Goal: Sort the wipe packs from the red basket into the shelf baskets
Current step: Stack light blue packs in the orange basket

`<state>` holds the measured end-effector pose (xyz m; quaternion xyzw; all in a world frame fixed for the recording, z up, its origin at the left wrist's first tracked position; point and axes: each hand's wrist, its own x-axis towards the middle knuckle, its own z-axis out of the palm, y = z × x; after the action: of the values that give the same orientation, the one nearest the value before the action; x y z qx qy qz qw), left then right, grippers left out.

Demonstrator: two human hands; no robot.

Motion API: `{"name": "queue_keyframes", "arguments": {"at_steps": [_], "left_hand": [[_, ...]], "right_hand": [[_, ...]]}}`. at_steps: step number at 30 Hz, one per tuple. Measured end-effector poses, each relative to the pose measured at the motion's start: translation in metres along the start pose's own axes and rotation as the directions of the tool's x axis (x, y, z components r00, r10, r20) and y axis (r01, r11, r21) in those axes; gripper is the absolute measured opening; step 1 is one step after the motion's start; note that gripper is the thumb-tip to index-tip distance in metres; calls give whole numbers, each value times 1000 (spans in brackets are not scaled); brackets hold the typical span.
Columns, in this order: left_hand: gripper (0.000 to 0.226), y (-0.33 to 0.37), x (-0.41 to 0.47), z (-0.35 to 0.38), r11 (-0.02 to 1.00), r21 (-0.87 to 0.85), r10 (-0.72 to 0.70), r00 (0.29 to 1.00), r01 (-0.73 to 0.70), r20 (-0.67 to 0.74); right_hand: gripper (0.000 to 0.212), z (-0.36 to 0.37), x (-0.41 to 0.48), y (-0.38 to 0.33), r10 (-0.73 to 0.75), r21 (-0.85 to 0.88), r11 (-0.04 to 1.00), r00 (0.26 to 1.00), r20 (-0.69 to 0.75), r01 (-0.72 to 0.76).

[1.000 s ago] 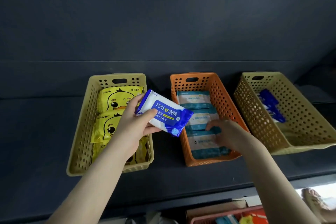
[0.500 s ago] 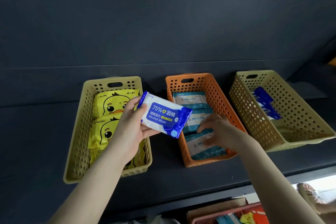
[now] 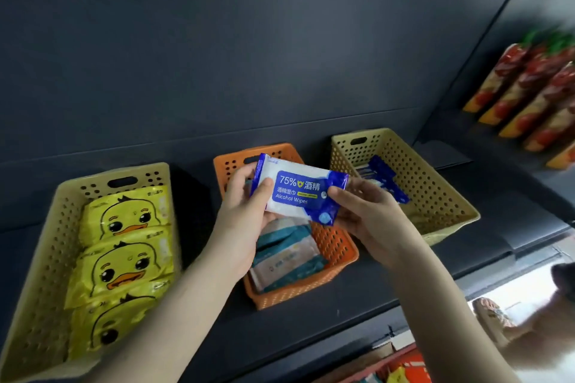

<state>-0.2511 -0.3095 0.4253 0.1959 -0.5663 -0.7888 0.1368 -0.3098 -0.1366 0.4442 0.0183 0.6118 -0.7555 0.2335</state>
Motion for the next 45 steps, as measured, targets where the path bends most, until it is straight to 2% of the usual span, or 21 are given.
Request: {"name": "queue_keyframes", "arguments": {"at_steps": [6, 7, 8, 10, 11, 13, 16, 18, 20, 22, 23, 25, 27, 31, 33, 35, 37, 38, 41, 45], "left_hand": [[21, -11, 16, 63, 997, 78, 11, 997, -18, 79], [21, -12, 19, 74, 996, 90, 22, 995, -31, 96], [21, -14, 21, 85, 994, 101, 29, 993, -40, 112], [23, -18, 28, 105, 994, 104, 17, 991, -30, 130], [24, -21, 32, 115, 996, 93, -3, 991, -10, 134], [25, -26, 45, 133, 997, 81, -25, 988, 13, 154], [31, -33, 68, 149, 943, 314, 27, 963, -114, 269], [53, -38, 79, 151, 834, 505, 18, 926, -222, 378], [77, -48, 90, 150, 655, 682, -33, 889, -327, 458], [95, -57, 99, 145, 434, 812, -139, 861, -392, 490], [99, -60, 102, 143, 357, 846, -201, 852, -396, 483], [102, -62, 109, 140, 295, 873, -262, 846, -388, 464], [102, -62, 112, 139, 239, 885, -269, 848, -400, 456], [102, -60, 114, 137, 196, 889, -280, 846, -413, 454], [102, -61, 115, 136, 203, 890, -281, 846, -408, 453], [102, -61, 115, 135, 212, 886, -282, 843, -412, 459], [102, -60, 115, 135, 214, 885, -286, 840, -414, 462], [102, -59, 114, 135, 210, 885, -289, 838, -416, 463], [101, -58, 114, 136, 188, 887, -296, 836, -422, 461], [102, -59, 115, 135, 203, 889, -305, 836, -410, 455]], "right_hand": [[11, -47, 1, -14, -122, 38, 991, 977, -176, 131], [13, -56, 2, -19, -150, -24, 989, 965, -217, 148], [19, -67, 5, -23, -204, -157, 973, 943, -263, 167], [28, -89, 13, -34, -343, -385, 898, 886, -313, 212], [27, -99, 18, -40, -381, -417, 878, 869, -314, 234], [19, -116, 28, -53, -365, -374, 893, 888, -279, 249], [13, -143, 44, -72, -292, -342, 919, 923, -252, 198], [11, -164, 58, -80, -314, -412, 892, 909, -274, 184], [17, -182, 76, -80, -337, -539, 829, 901, -274, 147], [19, -190, 95, -73, -287, -681, 731, 925, -251, 42], [24, -192, 106, -67, -240, -736, 677, 942, -234, -10], [30, -189, 127, -53, -178, -821, 567, 963, -203, -68], [36, -182, 145, -44, -191, -917, 390, 966, -175, -89], [39, -170, 166, -27, -141, -975, 159, 973, -181, -158], [45, -169, 167, -20, -184, -982, 77, 966, -182, -171], [49, -168, 164, -18, -229, -991, 13, 965, -129, -130], [50, -167, 163, -18, -183, -996, -78, 983, -20, -35], [51, -166, 163, -16, -114, -995, -94, 993, 36, 25], [52, -163, 165, -4, 85, -994, -15, 991, 108, 110], [54, -166, 168, -2, 66, -997, -47, 996, 57, 61]]}}
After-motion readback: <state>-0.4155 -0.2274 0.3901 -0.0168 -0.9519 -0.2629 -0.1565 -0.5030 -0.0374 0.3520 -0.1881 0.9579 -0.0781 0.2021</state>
